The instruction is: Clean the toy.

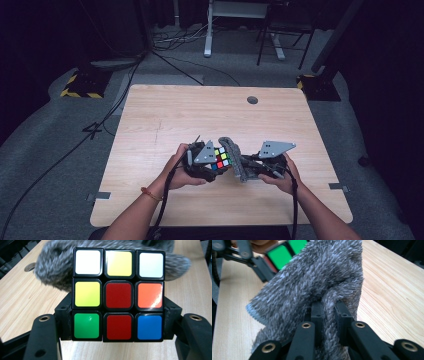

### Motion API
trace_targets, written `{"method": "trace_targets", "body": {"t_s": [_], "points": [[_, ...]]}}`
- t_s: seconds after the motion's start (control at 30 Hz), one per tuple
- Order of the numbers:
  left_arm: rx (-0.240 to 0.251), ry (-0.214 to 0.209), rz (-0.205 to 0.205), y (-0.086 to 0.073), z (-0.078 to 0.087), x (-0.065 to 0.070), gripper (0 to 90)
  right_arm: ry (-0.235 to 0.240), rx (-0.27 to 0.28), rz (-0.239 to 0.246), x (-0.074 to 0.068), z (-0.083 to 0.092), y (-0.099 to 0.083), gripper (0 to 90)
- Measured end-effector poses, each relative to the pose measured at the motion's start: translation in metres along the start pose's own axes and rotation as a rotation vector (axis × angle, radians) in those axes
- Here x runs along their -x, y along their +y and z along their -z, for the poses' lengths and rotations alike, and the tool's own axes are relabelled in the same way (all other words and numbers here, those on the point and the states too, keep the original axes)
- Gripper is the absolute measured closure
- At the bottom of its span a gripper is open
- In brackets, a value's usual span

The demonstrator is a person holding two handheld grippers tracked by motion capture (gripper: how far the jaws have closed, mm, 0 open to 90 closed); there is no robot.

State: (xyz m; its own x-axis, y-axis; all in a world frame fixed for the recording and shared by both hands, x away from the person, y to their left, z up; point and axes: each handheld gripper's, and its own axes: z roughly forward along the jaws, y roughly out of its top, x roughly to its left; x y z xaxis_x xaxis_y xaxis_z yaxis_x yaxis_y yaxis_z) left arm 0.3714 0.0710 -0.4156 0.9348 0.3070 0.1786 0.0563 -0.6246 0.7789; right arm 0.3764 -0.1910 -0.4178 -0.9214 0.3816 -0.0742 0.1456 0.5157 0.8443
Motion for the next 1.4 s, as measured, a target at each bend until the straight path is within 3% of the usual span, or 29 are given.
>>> {"method": "trace_targets", "body": {"t_s": [0.17, 0.37, 0.57, 0.73, 0.87, 0.9, 0.93, 1.0, 1.1, 1.17, 1.3, 1.4], "points": [[-0.013, -0.006, 0.000, -0.001, -0.005, 0.001, 33.7, 0.009, 0.026, 0.014, -0.006, 0.003, 0.004, 80.6], [-0.065, -0.008, -0.026, 0.000, -0.015, 0.008, 33.6, 0.024, 0.052, 0.030, -0.011, 0.003, 0.008, 80.6], [-0.071, -0.017, -0.011, 0.000, -0.020, 0.008, 33.4, 0.030, 0.075, 0.027, -0.011, 0.003, 0.012, 80.7], [-0.104, -0.004, -0.014, 0.001, -0.032, 0.010, 33.3, 0.019, 0.079, 0.034, -0.013, 0.000, 0.016, 80.6], [-0.081, -0.008, 0.000, 0.001, -0.030, 0.008, 33.6, -0.022, 0.071, 0.046, -0.012, 0.001, 0.017, 80.7], [-0.056, -0.012, 0.004, 0.002, -0.026, 0.007, 33.6, -0.066, 0.043, 0.061, -0.008, 0.001, 0.016, 80.7], [-0.056, -0.012, 0.004, 0.002, -0.026, 0.007, 33.6, -0.066, 0.043, 0.061, -0.008, 0.001, 0.016, 80.7], [-0.021, -0.012, 0.005, 0.004, -0.017, 0.005, 33.6, -0.072, 0.023, 0.003, 0.005, 0.001, 0.006, 80.7], [0.023, -0.013, 0.013, 0.003, -0.010, 0.004, 33.6, -0.061, 0.007, -0.053, 0.014, 0.000, -0.003, 80.7], [0.045, -0.018, 0.015, 0.004, -0.006, 0.003, 33.6, -0.053, -0.004, -0.063, 0.016, -0.001, -0.007, 80.7], [0.058, -0.029, 0.017, 0.003, -0.005, 0.003, 33.5, 0.001, 0.009, -0.088, 0.014, -0.004, -0.008, 80.8], [0.053, -0.040, 0.015, 0.002, -0.007, 0.003, 33.4, 0.014, 0.019, -0.093, 0.012, -0.004, -0.007, 80.8]]}}
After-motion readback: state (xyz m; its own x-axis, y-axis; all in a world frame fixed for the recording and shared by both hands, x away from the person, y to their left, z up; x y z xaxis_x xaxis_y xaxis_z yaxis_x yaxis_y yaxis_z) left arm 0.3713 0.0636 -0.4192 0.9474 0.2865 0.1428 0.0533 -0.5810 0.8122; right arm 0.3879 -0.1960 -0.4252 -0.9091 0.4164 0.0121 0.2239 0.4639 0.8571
